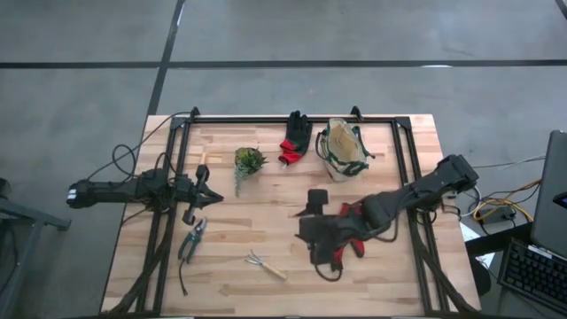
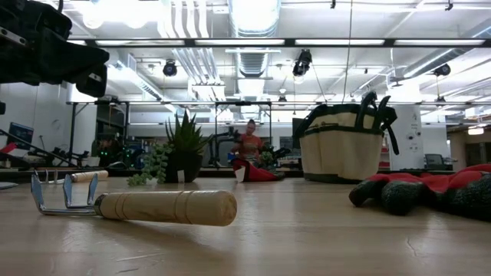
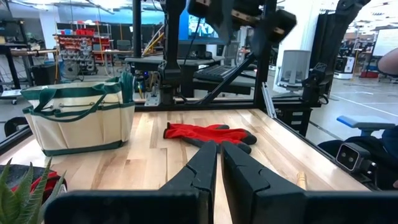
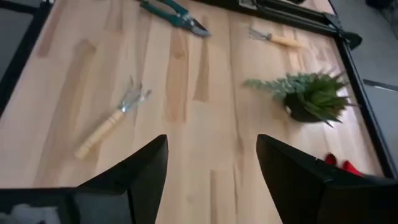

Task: Pick & Place Garden tools in Gardening bag
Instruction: Put the bottom red gloves into the gardening bag

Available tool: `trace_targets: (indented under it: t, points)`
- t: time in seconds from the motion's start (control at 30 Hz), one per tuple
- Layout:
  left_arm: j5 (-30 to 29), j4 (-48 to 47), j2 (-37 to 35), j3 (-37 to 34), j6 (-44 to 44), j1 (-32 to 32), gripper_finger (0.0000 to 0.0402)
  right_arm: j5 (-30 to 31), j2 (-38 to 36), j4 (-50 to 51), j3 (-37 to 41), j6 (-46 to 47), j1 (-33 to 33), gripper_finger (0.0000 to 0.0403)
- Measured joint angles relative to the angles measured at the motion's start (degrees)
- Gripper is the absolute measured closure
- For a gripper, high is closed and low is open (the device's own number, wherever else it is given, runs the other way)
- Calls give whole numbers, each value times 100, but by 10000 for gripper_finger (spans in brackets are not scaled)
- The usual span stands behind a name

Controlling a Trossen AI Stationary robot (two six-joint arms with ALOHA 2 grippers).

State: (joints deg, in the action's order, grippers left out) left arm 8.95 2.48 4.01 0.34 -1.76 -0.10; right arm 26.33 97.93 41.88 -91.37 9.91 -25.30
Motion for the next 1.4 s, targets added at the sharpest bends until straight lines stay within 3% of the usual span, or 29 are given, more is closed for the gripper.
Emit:
trace_targets:
  t: [0.33, 0.8, 0.97, 1.1, 1.4]
  points:
    - [0, 0, -1, 0, 0, 1, 374, -357, 719, -788, 0, -96, -35, 149]
    - [0, 0, 0, 0, 0, 0, 374, -1740, 1620, -2401, -7, -2249, 161, 171]
    - [0, 1, 0, 0, 0, 1, 374, -1848, 2062, -2547, -123, -2623, 388, 179]
    - [0, 0, 0, 0, 0, 1, 374, -2428, 2471, -2576, -430, -2651, 628, 184]
    - [0, 0, 0, 0, 0, 1, 374, -3005, 3225, -2534, -1190, -2966, 858, 199]
